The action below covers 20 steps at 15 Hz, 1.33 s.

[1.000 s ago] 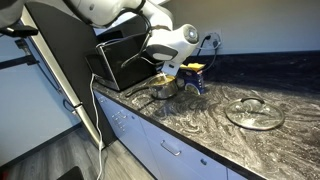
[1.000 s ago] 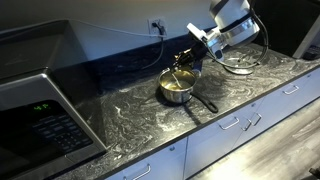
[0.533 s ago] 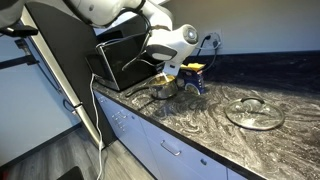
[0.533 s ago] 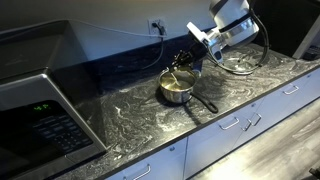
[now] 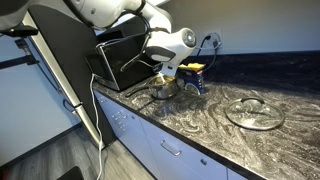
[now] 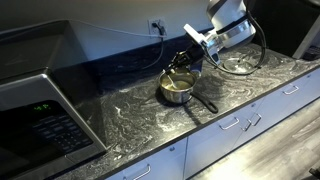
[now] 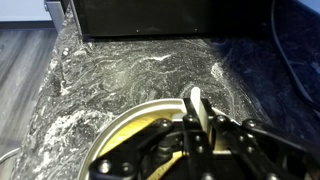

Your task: Take the lid off of the pot then stir the pot with the spoon

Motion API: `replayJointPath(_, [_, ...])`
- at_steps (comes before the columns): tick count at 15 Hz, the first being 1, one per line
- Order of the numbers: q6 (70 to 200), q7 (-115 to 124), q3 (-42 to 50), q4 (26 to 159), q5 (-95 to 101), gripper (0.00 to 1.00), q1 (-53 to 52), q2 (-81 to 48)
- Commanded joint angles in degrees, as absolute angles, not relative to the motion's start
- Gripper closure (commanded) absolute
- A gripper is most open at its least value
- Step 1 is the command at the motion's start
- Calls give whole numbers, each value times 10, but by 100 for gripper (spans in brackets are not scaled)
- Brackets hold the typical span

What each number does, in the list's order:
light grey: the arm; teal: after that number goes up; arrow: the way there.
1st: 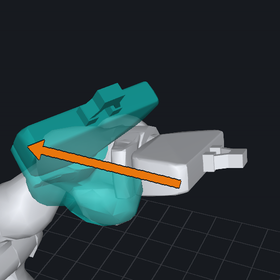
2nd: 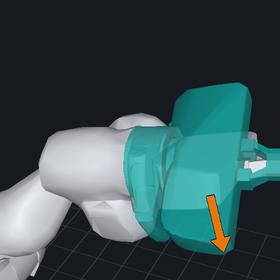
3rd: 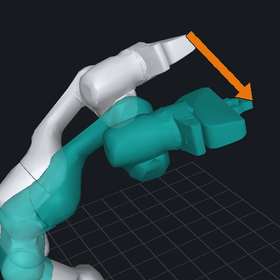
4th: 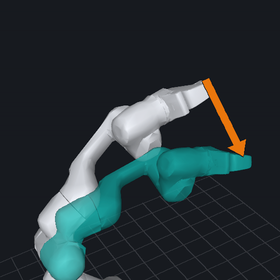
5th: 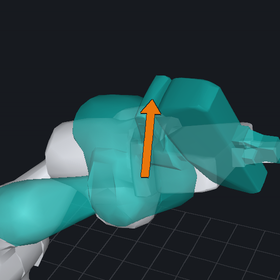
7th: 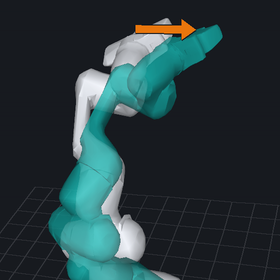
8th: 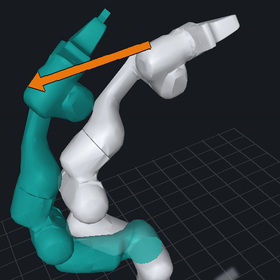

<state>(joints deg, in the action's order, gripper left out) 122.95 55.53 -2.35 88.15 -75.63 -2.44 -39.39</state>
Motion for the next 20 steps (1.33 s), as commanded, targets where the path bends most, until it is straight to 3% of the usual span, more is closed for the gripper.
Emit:
replayJointPath(1, [1192,581,-28,873,-758,97,-17,-395])
replayJointPath(10, [1250,601,-1,910,-703,97,-47,-346])
replayJointPath(18, [1357,737,18,917,-480,97,-122,-345])
replayJointPath(19, [1362,752,15,920,-459,65,-125,-343])
replayJointPath(20, [1361,767,12,922,-439,64,-126,-341])
